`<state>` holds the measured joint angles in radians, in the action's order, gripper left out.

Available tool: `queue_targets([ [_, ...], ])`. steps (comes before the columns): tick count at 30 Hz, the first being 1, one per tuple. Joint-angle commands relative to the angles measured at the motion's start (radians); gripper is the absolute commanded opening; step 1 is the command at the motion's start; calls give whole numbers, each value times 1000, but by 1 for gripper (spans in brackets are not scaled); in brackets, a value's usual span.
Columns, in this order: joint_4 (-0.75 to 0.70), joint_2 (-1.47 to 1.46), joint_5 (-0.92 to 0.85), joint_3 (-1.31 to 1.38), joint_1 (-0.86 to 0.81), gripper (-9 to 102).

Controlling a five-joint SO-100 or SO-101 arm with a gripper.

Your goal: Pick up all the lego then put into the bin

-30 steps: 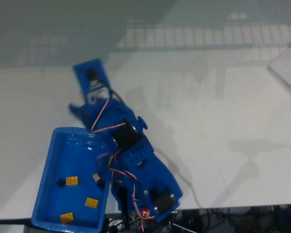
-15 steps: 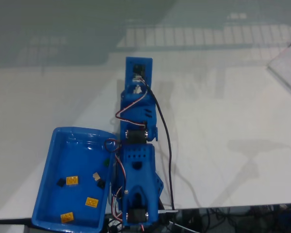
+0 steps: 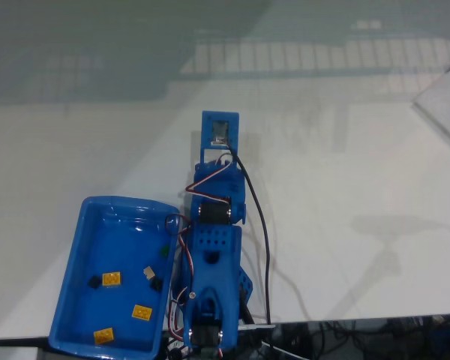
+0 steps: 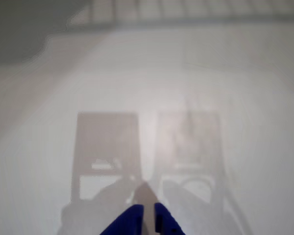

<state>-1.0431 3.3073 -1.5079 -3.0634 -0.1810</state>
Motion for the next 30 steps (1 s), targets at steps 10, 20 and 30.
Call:
queue_targets([
  [10,-256,0,-146,-37,-49,0],
  [20,-259,-3,-129,-37,-43,0],
  [30,-259,-3,-120,-37,-46,0],
])
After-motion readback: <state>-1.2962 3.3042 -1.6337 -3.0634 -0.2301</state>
